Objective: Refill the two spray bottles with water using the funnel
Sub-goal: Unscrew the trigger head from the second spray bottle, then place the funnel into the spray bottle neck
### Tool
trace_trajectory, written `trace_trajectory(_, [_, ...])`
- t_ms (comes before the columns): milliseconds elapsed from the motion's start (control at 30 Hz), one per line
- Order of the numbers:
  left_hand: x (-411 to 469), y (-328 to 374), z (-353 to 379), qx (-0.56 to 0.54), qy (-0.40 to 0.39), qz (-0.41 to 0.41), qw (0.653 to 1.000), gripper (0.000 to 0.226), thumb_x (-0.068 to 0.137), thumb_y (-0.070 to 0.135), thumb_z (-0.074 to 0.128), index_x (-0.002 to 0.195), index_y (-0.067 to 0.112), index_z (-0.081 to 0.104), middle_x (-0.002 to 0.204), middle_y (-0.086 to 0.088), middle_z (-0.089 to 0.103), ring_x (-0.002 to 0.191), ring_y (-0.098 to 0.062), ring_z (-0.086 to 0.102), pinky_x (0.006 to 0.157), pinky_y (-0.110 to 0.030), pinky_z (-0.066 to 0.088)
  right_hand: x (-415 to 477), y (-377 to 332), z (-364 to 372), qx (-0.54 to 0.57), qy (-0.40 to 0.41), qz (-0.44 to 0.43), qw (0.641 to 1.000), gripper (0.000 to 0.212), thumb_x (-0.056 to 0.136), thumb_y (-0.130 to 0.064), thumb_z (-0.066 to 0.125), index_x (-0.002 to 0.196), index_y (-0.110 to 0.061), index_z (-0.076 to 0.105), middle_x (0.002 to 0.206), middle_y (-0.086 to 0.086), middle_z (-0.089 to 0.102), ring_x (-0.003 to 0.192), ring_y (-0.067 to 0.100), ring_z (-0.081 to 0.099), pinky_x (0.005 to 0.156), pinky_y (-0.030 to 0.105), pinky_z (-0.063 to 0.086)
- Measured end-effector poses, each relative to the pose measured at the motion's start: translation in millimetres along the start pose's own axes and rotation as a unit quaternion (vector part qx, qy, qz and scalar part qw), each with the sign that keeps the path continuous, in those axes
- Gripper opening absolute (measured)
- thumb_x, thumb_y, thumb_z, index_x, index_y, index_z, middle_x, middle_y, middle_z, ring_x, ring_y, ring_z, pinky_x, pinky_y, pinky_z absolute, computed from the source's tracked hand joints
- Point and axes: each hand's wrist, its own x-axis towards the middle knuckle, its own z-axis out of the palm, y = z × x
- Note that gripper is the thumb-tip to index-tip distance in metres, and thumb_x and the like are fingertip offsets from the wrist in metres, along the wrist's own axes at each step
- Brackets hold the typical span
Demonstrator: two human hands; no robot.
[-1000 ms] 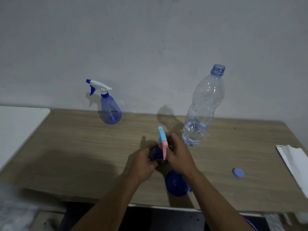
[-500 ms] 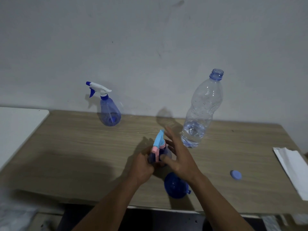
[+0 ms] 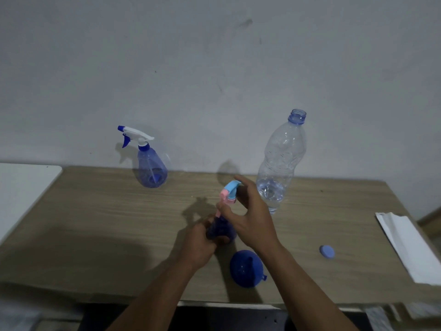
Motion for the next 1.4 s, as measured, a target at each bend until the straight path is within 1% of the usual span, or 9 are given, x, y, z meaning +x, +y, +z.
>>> trace_trajectory(200, [-3,6,0,0.009,-0.012,0.005,1.000,0.046,0.081,-0.008,0.071,0.101,0.032,0.058,0.086,0.019,0.063,0.080,0.002,0.062,0.064,0.002,0.040,9,-41,-17,0.013,0.050,-0.034,0.998,0.057,0.089,-0.027,0.076,0.139,-0.029,0.049,0.119,-0.010,0.067,0.112,0.002,0.064,0.098,0.017,0.049])
trace_trajectory(400, [1,-3,-1,0.046,-0.009,0.018,0.999,0.047,0.080,0.010,0.079,0.106,0.038,0.052,0.088,0.015,0.065,0.081,0.001,0.062,0.064,-0.003,0.043,14,-58,-43,-0.035,0.099,-0.052,0.993,0.057,0.094,-0.031,0.069,0.146,-0.025,0.047,0.127,-0.006,0.061,0.113,0.006,0.061,0.095,0.015,0.048])
trace_trajectory(467, [3,-10,-1,0.041,0.002,0.025,0.999,0.044,0.075,0.008,0.082,0.097,0.038,0.059,0.093,0.010,0.073,0.090,-0.011,0.070,0.079,-0.023,0.052,11,-44,-50,-0.089,0.074,-0.016,0.993,0.060,0.094,-0.040,0.066,0.149,-0.029,0.045,0.128,-0.006,0.059,0.114,0.007,0.059,0.096,0.020,0.047])
trace_trajectory(533, [4,-16,-1,0.039,0.003,0.034,0.999,0.047,0.074,0.005,0.082,0.096,0.041,0.061,0.093,0.014,0.073,0.090,-0.004,0.070,0.086,-0.032,0.053,5,-24,-55,-0.164,0.028,0.020,0.986,0.056,0.094,-0.043,0.064,0.146,-0.029,0.048,0.124,-0.008,0.060,0.106,0.007,0.061,0.087,0.017,0.047])
trace_trajectory(700, [5,-16,4,0.020,0.006,0.049,0.999,0.052,0.075,-0.002,0.080,0.113,0.027,0.060,0.095,0.018,0.066,0.079,0.018,0.063,0.071,-0.002,0.044,-16,42,-56,-0.290,-0.056,0.104,0.950,0.044,0.095,-0.030,0.062,0.138,-0.021,0.054,0.104,0.002,0.062,0.091,0.018,0.063,0.071,0.027,0.045])
trace_trajectory(833, [8,-22,6,0.020,0.007,0.048,0.999,0.057,0.074,0.004,0.082,0.122,0.025,0.060,0.100,0.016,0.068,0.085,0.014,0.063,0.074,-0.003,0.044,-25,86,-57,-0.343,-0.105,0.186,0.915,0.047,0.096,-0.037,0.059,0.141,-0.022,0.052,0.112,0.006,0.061,0.100,0.024,0.062,0.078,0.030,0.045])
trace_trajectory(1067, [17,-36,2,0.097,0.013,0.036,0.995,0.056,0.066,0.043,0.084,0.115,0.049,0.058,0.102,0.021,0.072,0.095,0.001,0.067,0.094,-0.035,0.052,-41,89,-57,-0.352,-0.113,0.155,0.916,0.048,0.099,-0.033,0.056,0.144,-0.018,0.049,0.145,0.004,0.049,0.125,0.023,0.053,0.100,0.033,0.044])
trace_trajectory(1233, [15,-31,4,0.102,0.023,0.040,0.994,0.063,0.068,0.036,0.085,0.126,0.034,0.061,0.104,0.014,0.073,0.093,-0.001,0.068,0.091,-0.030,0.052,-62,66,-57,-0.312,-0.168,0.038,0.935,0.059,0.075,-0.026,0.057,0.133,-0.018,0.059,0.131,0.002,0.062,0.120,0.021,0.055,0.098,0.032,0.047])
trace_trajectory(1400, [12,-28,8,0.090,0.024,0.044,0.995,0.058,0.071,0.024,0.085,0.125,0.027,0.063,0.106,0.009,0.073,0.093,0.000,0.067,0.088,-0.023,0.050,-65,68,-45,-0.325,-0.261,0.102,0.903,0.078,0.072,-0.038,0.077,0.141,-0.028,0.044,0.132,0.002,0.054,0.114,0.020,0.053,0.092,0.032,0.046])
